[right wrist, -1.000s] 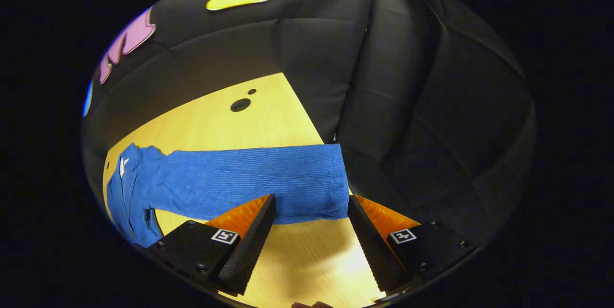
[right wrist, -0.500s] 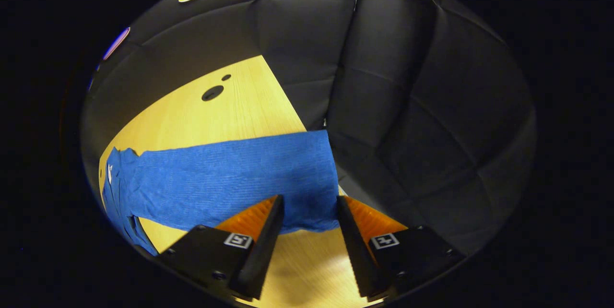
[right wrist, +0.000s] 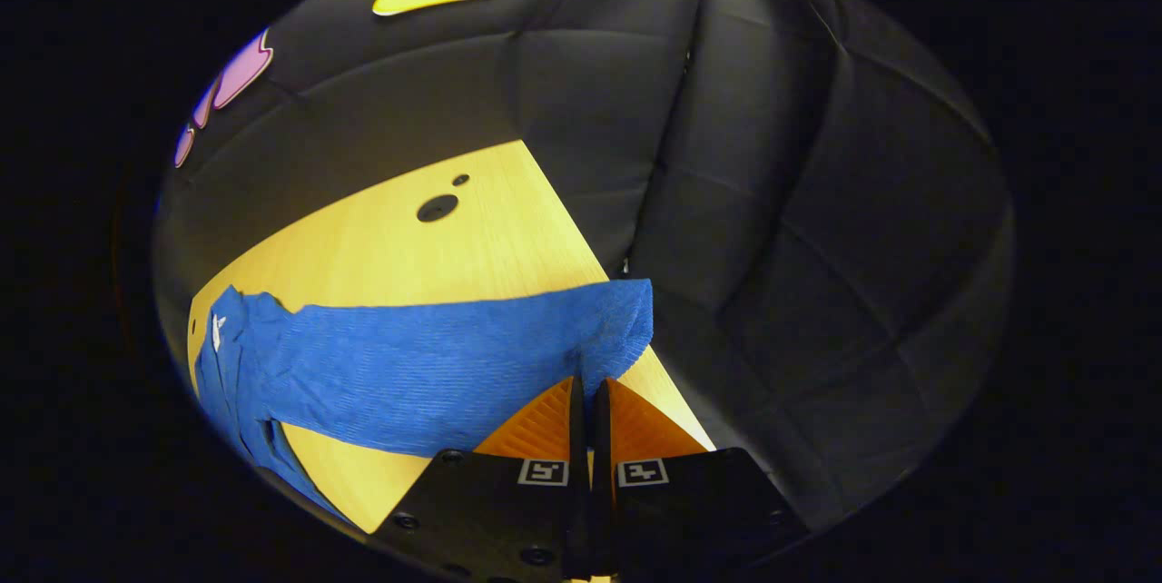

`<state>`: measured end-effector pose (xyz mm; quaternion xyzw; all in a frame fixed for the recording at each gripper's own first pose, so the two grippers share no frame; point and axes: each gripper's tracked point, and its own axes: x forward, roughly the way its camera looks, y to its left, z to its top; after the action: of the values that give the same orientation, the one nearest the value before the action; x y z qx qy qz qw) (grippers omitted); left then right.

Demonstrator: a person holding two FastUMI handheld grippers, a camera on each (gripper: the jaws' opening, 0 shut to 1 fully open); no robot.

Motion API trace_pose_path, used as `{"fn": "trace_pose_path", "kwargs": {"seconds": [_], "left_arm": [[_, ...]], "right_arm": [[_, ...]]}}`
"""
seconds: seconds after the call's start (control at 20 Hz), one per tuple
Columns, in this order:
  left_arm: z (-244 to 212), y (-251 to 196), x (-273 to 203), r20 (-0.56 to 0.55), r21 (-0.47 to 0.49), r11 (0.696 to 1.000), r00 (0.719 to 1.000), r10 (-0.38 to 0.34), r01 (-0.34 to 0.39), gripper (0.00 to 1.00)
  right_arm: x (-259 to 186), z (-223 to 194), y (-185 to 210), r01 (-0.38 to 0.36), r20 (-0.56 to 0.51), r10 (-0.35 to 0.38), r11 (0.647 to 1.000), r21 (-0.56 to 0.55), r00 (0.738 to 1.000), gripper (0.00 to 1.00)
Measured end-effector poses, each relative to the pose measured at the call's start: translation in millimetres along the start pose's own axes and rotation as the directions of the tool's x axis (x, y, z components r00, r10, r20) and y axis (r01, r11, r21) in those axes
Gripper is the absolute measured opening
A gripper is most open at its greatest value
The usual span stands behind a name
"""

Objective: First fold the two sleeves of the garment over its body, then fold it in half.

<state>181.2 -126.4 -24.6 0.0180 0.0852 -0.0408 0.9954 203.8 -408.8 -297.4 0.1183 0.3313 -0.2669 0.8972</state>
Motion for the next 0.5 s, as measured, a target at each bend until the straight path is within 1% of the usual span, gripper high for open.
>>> {"fn": "trace_pose_path", "kwargs": {"seconds": [0.1, 0.25, 0.4, 0.5], "left_arm": [[-6, 17, -4, -0.013, -0.024, 1.0, 1.0, 0.007, -0.008, 0.8], [-12, 52, -16, -0.001, -0.046, 0.999, 1.0, 0.023, -0.023, 0.8], [-29, 92, -30, -0.001, -0.083, 0.996, 1.0, 0.026, -0.026, 0.8], [-42, 124, -37, -0.003, -0.108, 0.993, 0.999, 0.036, -0.036, 0.8]], "right_arm": [[-21, 18, 19, 0.0, 0.05, 0.001, 1.0, -0.013, 0.999, 0.05], [-69, 48, 62, -0.028, 0.133, 0.033, 0.999, -0.036, 0.991, 0.05], [-126, 80, 123, -0.069, 0.208, 0.081, 0.996, -0.064, 0.975, 0.04], [-173, 100, 173, -0.099, 0.275, 0.129, 0.988, -0.121, 0.953, 0.05]]}}
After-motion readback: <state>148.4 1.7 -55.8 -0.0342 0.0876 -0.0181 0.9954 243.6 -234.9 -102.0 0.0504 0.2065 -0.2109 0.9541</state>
